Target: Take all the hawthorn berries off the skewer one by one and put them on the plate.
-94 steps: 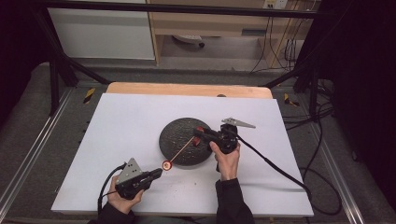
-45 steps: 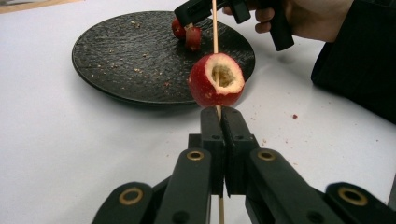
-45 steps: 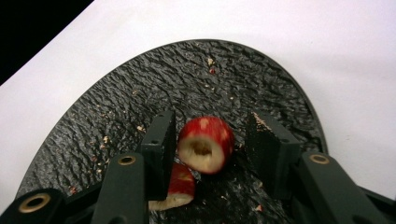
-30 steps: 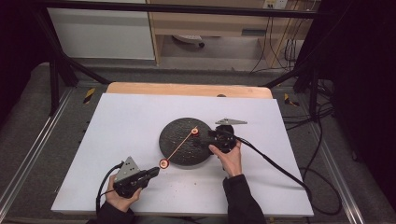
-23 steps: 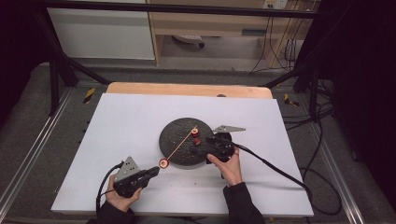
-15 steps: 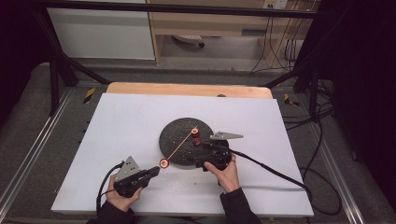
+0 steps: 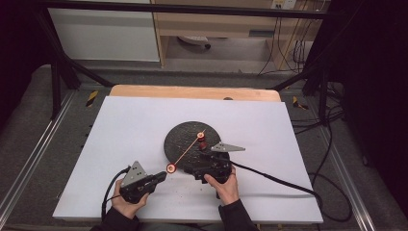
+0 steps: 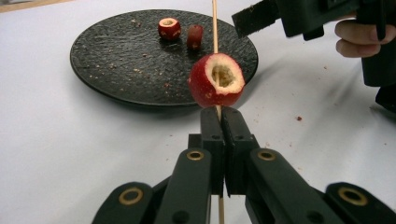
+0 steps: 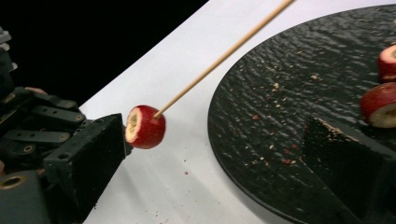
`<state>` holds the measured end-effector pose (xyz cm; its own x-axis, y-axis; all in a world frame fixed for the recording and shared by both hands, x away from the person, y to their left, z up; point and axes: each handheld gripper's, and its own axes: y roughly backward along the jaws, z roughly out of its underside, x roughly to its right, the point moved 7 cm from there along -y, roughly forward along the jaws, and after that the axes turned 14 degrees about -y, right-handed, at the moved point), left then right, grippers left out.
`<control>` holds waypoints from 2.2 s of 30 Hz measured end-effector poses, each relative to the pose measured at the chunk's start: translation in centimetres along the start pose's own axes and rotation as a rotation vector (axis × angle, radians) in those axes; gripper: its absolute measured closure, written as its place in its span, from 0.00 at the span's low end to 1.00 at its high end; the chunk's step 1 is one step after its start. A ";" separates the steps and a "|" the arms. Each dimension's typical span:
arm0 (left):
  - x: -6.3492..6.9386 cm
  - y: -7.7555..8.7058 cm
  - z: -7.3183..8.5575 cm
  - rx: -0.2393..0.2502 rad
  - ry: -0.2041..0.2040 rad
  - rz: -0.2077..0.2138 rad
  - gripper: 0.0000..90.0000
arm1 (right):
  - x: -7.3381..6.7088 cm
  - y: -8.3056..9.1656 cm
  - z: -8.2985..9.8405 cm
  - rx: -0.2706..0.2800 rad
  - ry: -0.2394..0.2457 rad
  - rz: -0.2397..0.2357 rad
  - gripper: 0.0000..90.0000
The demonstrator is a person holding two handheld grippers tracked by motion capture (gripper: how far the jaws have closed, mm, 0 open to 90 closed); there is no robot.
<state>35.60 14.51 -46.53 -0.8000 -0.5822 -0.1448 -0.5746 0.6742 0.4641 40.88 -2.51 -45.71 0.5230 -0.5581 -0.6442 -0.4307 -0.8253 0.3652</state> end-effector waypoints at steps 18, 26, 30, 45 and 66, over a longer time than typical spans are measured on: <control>1.8 -1.5 -1.3 0.016 -0.034 0.018 0.98 | -0.8 -0.6 1.1 -0.010 -0.039 -0.106 0.48; 2.1 -1.6 -1.4 0.018 -0.041 0.021 0.98 | -1.0 -0.7 1.5 -0.049 -0.085 -0.157 0.64; 2.2 -1.7 -1.3 0.019 -0.042 0.024 0.98 | -1.2 -0.6 1.6 -0.069 -0.105 -0.186 0.73; 2.0 -1.1 -1.4 0.036 -0.040 0.020 0.98 | -1.1 0.1 0.0 -0.041 -0.103 -0.166 0.78; 1.5 -0.1 -1.4 0.065 -0.044 0.012 0.98 | -0.1 2.8 -5.4 0.040 -0.121 -0.143 0.79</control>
<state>34.70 12.89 -45.57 -0.8131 -0.5542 -0.1783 -0.5735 0.7099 0.4088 43.60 -5.29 -41.01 0.4898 -0.4188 -0.7646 -0.3884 -0.8900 0.2387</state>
